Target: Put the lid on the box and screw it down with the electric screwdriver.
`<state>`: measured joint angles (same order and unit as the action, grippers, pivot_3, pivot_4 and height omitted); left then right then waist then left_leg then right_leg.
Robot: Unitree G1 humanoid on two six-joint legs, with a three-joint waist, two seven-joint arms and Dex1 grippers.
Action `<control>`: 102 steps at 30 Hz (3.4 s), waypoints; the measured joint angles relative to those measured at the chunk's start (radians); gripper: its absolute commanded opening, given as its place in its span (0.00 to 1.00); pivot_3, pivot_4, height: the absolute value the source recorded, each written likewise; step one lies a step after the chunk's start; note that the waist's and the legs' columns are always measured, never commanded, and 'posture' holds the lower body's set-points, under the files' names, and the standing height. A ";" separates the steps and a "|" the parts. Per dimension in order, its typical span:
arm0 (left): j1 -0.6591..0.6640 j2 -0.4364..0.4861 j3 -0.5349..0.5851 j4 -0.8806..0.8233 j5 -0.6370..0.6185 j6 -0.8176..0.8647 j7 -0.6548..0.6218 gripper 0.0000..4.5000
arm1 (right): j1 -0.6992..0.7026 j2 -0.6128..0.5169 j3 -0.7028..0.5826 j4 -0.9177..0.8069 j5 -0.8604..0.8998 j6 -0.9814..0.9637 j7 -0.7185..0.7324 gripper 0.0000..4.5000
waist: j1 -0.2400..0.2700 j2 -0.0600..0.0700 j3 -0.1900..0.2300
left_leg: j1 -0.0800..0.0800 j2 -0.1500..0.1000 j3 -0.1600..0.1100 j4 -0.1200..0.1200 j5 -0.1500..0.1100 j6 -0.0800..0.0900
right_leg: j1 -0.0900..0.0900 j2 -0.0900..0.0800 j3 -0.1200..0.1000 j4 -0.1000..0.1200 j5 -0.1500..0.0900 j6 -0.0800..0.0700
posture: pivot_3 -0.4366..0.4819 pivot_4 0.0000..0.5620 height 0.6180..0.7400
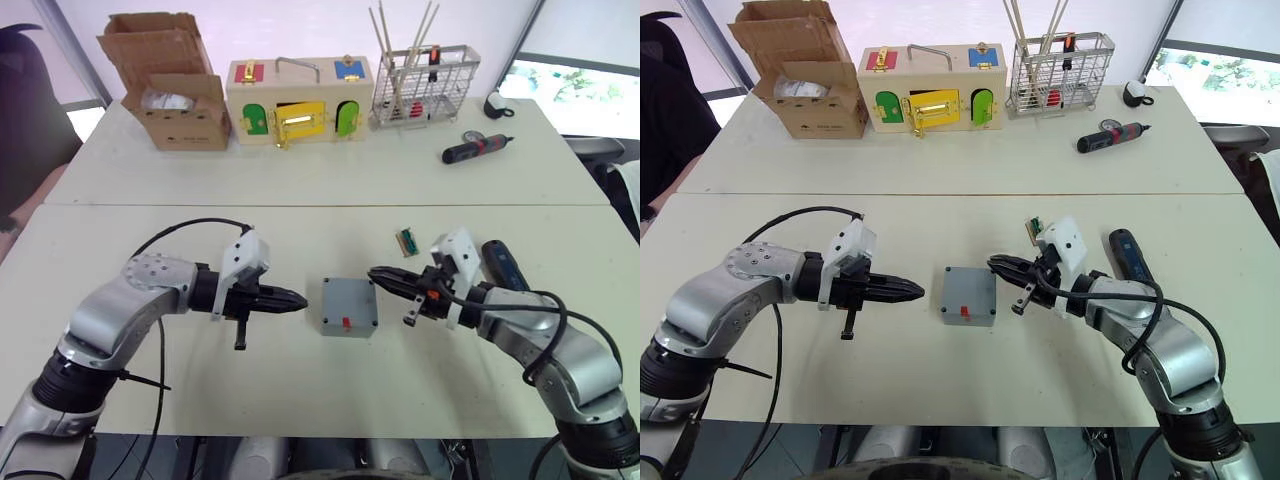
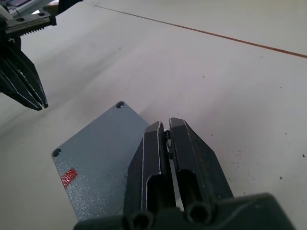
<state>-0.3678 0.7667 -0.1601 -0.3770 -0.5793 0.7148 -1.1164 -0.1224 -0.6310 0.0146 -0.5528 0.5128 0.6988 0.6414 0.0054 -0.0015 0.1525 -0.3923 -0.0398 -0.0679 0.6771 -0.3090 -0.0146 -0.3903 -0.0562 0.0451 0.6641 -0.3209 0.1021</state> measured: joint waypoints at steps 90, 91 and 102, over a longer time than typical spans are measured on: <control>-0.060 -0.074 -0.102 -0.071 0.097 -0.172 -0.053 0.00 | -0.559 -0.731 0.377 0.767 -0.017 0.665 0.494 1.00 | 0.004 0.008 0.006 | -0.005 0.001 0.006 0.001 -0.002 0.003 | -0.007 -0.001 0.004 -0.001 0.000 0.000 | 0.48 0.27 1.00; -0.057 -0.068 -0.102 -0.081 0.097 -0.169 -0.049 0.00 | -0.578 -0.718 0.397 0.793 -0.039 0.668 0.502 1.00 | 0.004 0.008 0.006 | -0.006 0.001 0.006 0.001 -0.002 0.003 | -0.007 -0.001 0.004 -0.001 0.000 0.000 | 0.48 0.27 1.00; -0.039 -0.048 -0.100 -0.115 0.090 -0.131 -0.030 0.00 | -0.618 -0.649 0.472 0.874 -0.156 0.665 0.561 1.00 | 0.007 0.007 0.006 | -0.011 0.000 0.006 0.005 -0.002 0.003 | -0.010 -0.001 0.003 0.000 0.000 0.000 | 0.48 0.27 1.00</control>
<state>-0.4063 0.7188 -0.2597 -0.4920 -0.4889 0.5836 -1.1462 -0.7409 -1.2799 0.4869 0.3209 0.3566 1.3635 1.2027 0.0119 0.0059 0.1581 -0.4030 -0.0393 -0.0618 0.6816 -0.3106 -0.0116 -0.4008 -0.0567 0.0485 0.6644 -0.3208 0.1020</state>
